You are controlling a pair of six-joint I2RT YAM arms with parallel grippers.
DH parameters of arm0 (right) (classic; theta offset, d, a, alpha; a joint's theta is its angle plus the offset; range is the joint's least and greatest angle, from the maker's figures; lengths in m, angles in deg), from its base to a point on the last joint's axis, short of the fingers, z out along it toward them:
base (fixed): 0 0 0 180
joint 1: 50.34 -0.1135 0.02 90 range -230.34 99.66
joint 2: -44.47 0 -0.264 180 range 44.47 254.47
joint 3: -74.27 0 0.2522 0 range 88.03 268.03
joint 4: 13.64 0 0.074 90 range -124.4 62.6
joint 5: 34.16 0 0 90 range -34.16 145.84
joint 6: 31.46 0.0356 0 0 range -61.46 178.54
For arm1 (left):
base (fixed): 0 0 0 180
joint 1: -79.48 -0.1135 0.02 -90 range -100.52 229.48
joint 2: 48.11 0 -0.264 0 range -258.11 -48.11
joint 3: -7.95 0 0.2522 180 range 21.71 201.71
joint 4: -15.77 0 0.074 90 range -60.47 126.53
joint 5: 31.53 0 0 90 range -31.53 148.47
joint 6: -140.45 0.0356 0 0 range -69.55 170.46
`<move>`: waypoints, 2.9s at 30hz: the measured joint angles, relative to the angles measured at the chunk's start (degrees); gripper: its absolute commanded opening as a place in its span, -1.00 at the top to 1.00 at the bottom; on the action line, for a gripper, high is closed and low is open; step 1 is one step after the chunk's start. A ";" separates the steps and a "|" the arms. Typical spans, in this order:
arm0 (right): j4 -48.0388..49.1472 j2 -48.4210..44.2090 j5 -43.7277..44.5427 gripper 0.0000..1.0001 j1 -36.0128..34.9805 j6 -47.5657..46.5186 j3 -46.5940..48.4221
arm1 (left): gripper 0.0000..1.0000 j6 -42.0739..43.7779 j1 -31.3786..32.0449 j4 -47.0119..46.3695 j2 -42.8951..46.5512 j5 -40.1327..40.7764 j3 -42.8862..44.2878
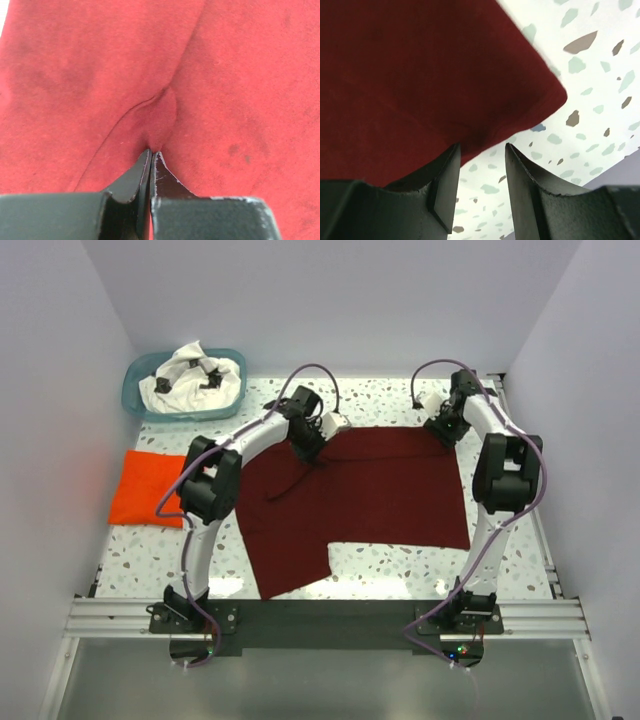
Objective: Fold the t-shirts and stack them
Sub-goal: Fold the tshirt
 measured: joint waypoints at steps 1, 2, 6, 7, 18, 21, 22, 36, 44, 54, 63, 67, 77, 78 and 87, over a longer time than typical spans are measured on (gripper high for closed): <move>-1.05 -0.35 -0.59 0.10 0.28 -0.79 0.00 | 1.00 -0.17 -0.22 0.00 0.00 -0.09 0.11; -1.81 -0.72 -0.87 0.10 0.52 -1.40 -0.07 | 1.00 -0.39 -0.50 0.04 0.00 -0.24 0.37; -4.24 -1.95 -2.14 0.09 1.07 -3.37 -0.26 | 1.00 -1.46 -2.51 0.48 -0.11 -1.18 2.49; -4.48 -2.05 -2.27 0.09 1.07 -3.61 -0.31 | 1.00 -1.64 -3.23 0.48 -0.20 -1.62 3.45; -3.61 -1.55 -2.03 -0.03 -0.96 -4.68 -1.05 | 1.00 -2.36 -6.58 0.85 -2.56 -3.72 6.75; -3.76 -0.46 -1.99 -0.02 -1.44 -4.94 -0.92 | 1.00 -2.36 -6.54 1.03 -3.02 -3.78 6.75; -3.93 -0.17 -2.01 -0.02 -1.57 -5.01 -0.92 | 1.00 -2.36 -6.54 1.09 -3.04 -3.78 6.75; -12.96 2.21 -10.34 -0.11 6.21 11.54 14.82 | 1.00 -2.29 -6.58 1.11 -3.06 -4.66 6.75; -16.68 5.25 -18.60 -0.27 9.90 20.94 13.66 | 1.00 -2.19 -6.58 1.42 -3.06 -5.75 6.75; -17.11 10.67 -24.44 -0.11 9.64 23.63 13.81 | 1.00 -2.08 -6.58 1.70 -3.06 -5.73 6.75; -19.65 11.32 -30.88 -0.04 9.64 25.73 18.51 | 1.00 -2.08 -6.58 1.70 -3.06 -5.73 6.75; -20.63 11.32 -32.50 0.02 9.64 26.32 19.74 | 1.00 -2.05 -6.58 1.70 -3.06 -5.73 6.75; -23.87 12.09 -39.60 0.04 9.11 26.56 20.68 | 1.00 -1.22 -6.58 1.73 -3.06 -5.73 6.75; -24.17 12.09 -40.72 0.04 8.96 26.56 20.70 | 1.00 -1.22 -6.58 1.73 -3.08 -5.73 6.75; -23.98 12.07 -41.57 0.29 8.44 27.36 20.63 | 1.00 -1.22 -6.58 1.99 -3.08 -5.73 6.75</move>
